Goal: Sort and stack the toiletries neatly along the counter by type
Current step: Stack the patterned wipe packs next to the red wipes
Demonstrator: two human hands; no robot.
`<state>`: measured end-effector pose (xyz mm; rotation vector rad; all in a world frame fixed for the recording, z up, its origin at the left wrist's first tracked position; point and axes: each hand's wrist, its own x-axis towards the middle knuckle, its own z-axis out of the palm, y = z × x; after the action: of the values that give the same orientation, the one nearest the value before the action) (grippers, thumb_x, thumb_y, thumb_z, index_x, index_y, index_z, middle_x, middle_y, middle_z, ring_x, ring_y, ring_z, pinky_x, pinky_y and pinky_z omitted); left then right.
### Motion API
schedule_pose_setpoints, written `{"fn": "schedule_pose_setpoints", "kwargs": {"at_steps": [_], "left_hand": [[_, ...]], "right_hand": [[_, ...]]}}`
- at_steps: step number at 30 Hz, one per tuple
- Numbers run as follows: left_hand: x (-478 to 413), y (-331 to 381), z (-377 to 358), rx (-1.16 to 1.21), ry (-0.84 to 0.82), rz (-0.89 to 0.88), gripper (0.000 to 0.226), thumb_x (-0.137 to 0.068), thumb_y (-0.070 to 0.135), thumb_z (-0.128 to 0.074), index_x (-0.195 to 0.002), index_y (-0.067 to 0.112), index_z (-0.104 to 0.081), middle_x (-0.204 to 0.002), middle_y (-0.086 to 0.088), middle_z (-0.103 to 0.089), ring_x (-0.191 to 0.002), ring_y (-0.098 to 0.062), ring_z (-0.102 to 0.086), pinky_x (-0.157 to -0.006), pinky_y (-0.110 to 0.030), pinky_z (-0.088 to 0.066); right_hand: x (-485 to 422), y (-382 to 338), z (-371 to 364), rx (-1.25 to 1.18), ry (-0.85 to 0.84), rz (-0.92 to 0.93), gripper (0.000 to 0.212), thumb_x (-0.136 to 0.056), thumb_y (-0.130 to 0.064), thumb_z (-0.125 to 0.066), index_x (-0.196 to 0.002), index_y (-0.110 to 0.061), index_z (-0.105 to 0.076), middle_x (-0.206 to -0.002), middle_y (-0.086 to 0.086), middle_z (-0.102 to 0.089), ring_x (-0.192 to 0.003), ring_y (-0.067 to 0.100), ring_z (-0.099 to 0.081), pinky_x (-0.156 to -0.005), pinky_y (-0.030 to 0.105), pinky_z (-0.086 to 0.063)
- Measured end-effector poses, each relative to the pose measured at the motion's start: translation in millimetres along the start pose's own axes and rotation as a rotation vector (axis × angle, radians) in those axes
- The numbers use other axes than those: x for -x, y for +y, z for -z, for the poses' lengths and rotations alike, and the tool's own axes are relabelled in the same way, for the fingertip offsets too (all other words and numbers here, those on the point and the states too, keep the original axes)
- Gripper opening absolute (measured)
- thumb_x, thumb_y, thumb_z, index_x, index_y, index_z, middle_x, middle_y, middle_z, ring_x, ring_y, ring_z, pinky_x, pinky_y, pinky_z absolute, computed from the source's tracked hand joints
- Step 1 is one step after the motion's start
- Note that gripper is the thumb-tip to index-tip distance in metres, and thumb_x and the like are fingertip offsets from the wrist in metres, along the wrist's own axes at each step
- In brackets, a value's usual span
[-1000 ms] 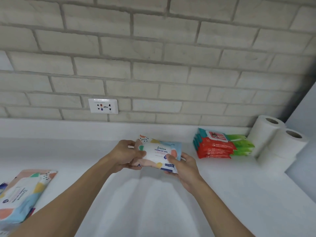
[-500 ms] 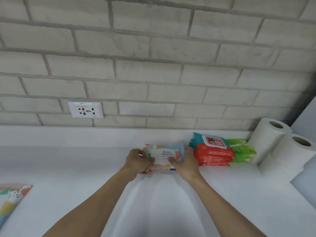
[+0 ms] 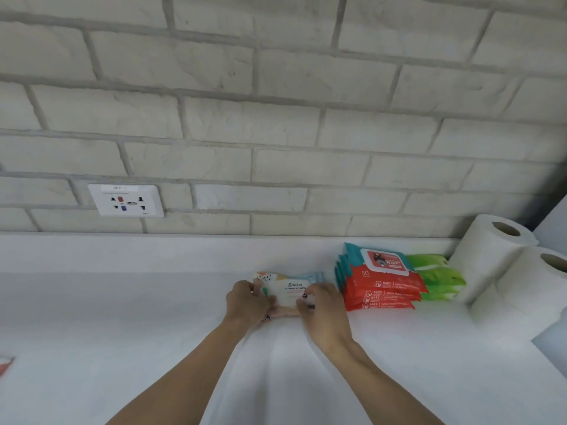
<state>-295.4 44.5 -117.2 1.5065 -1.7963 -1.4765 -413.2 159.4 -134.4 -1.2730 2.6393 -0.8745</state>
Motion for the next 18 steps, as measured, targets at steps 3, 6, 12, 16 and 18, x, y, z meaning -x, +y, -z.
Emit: {"fn": "schedule_pose_setpoints", "kwargs": {"at_steps": [3, 6, 12, 16, 18], "left_hand": [[-2, 2, -4, -0.054, 0.003, -0.026, 0.024, -0.077, 0.02, -0.074, -0.083, 0.001, -0.062, -0.083, -0.014, -0.071, -0.071, -0.029, -0.071, -0.06, -0.031, -0.059], [-5, 1, -8, -0.057, 0.004, -0.038, 0.029, -0.077, 0.024, -0.074, -0.085, -0.002, -0.063, -0.082, -0.013, -0.071, -0.068, -0.027, -0.071, -0.058, -0.031, -0.059], [-5, 2, -15, -0.128, 0.002, -0.075, 0.033, -0.074, 0.034, -0.071, -0.077, 0.003, -0.06, -0.079, -0.01, -0.07, -0.07, -0.026, -0.068, -0.063, -0.035, -0.058], [-4, 6, -21, -0.223, -0.019, -0.108, 0.03, -0.078, 0.037, -0.067, -0.065, 0.015, -0.052, -0.08, -0.007, -0.067, -0.076, -0.026, -0.065, -0.068, -0.033, -0.054], [-2, 6, -24, -0.265, -0.028, -0.122, 0.028, -0.078, 0.041, -0.065, -0.069, 0.017, -0.053, -0.082, -0.006, -0.067, -0.077, -0.025, -0.064, -0.072, -0.034, -0.054]], "right_hand": [[5, -3, -5, 0.21, 0.115, 0.078, 0.023, -0.078, -0.026, -0.077, -0.094, -0.014, -0.067, -0.098, 0.004, -0.064, -0.095, 0.031, -0.06, -0.078, 0.04, -0.054], [6, -4, -15, 0.218, 0.157, 0.135, 0.024, -0.074, -0.023, -0.08, -0.094, -0.015, -0.07, -0.098, 0.006, -0.069, -0.092, 0.032, -0.065, -0.074, 0.041, -0.058], [9, 8, -28, 0.185, 0.046, 0.186, 0.033, -0.095, -0.031, -0.051, -0.126, -0.024, -0.058, -0.139, 0.004, -0.05, -0.143, 0.032, -0.029, -0.114, 0.046, -0.032], [7, 15, -26, 0.183, 0.051, 0.186, 0.032, -0.097, -0.032, -0.05, -0.127, -0.025, -0.058, -0.142, 0.007, -0.047, -0.145, 0.032, -0.026, -0.116, 0.046, -0.029], [6, 19, -24, 0.188, 0.047, 0.183, 0.032, -0.097, -0.033, -0.05, -0.127, -0.025, -0.058, -0.143, 0.007, -0.047, -0.144, 0.032, -0.026, -0.117, 0.047, -0.028]]}}
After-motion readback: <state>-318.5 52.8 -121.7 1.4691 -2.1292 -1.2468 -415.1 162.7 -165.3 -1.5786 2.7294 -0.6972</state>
